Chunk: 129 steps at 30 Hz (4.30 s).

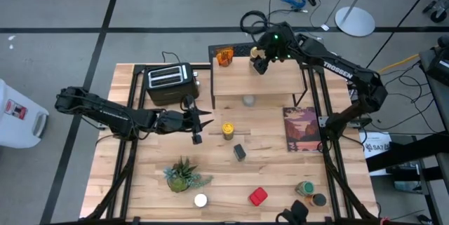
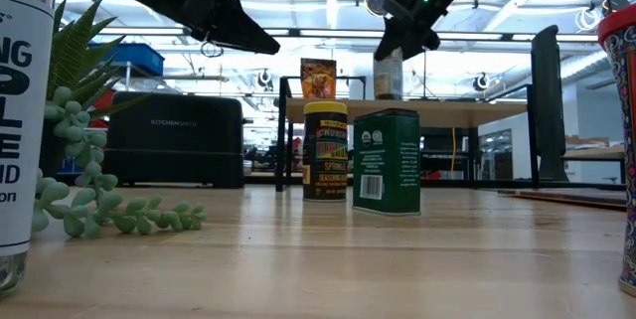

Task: Shelf spices
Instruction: Put the golden seasoning bottle on the shelf, then put the red seasoning can on the shelf

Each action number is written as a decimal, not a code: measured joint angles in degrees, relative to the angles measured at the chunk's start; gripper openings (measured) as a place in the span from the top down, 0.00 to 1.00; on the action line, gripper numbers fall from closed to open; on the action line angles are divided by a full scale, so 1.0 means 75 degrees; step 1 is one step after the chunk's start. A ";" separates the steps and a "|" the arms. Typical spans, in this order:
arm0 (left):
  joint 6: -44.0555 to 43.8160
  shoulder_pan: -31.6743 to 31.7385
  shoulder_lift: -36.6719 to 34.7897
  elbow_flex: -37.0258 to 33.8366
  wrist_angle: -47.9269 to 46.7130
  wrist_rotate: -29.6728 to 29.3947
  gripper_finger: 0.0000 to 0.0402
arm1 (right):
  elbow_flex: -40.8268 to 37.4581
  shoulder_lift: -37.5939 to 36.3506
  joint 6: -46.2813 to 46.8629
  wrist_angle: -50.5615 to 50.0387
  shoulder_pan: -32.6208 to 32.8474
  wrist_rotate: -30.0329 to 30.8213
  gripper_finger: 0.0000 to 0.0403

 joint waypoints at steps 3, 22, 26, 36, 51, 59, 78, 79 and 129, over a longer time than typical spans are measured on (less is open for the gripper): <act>-0.0002 0.0000 0.0000 0.0000 -0.0028 0.0000 0.64 | 0.0003 0.0123 -0.0019 0.0196 -0.0022 -0.0042 0.31; 0.0003 0.0000 -0.0002 0.0000 -0.0070 0.0000 0.64 | -0.0339 0.0375 -0.0191 0.1103 -0.0332 -0.0465 0.31; 0.0003 0.0000 0.0000 0.0000 -0.0094 0.0000 0.64 | -0.0564 0.0360 -0.0226 0.1288 -0.0329 -0.0493 0.31; 0.0003 0.0055 0.0000 0.0000 -0.0091 -0.0003 0.64 | -0.0632 0.0375 -0.0445 0.1624 -0.0329 -0.0800 0.31; -0.0018 0.0050 -0.0002 0.0000 -0.0065 -0.0003 0.64 | -0.0632 0.0375 -0.0630 0.1749 -0.0327 -0.0996 0.26; -0.0143 0.0050 0.0000 0.0000 -0.0068 -0.0003 0.64 | -0.0632 0.0372 -0.0630 0.1748 -0.0245 -0.1032 0.23; -0.0134 0.0055 -0.0001 0.0000 -0.0097 -0.0003 0.64 | -0.0632 -0.0228 -0.0695 0.1995 -0.0242 -0.0965 0.23; -0.0130 0.0052 -0.0003 0.0000 -0.0098 -0.0003 0.64 | -0.0632 -0.0317 -0.0696 0.1988 -0.0242 -0.0965 0.23; -0.0195 -0.0163 -0.0003 0.0000 0.0456 0.2704 0.64 | -0.3917 -0.2743 0.2526 0.0021 0.8056 -0.2763 0.28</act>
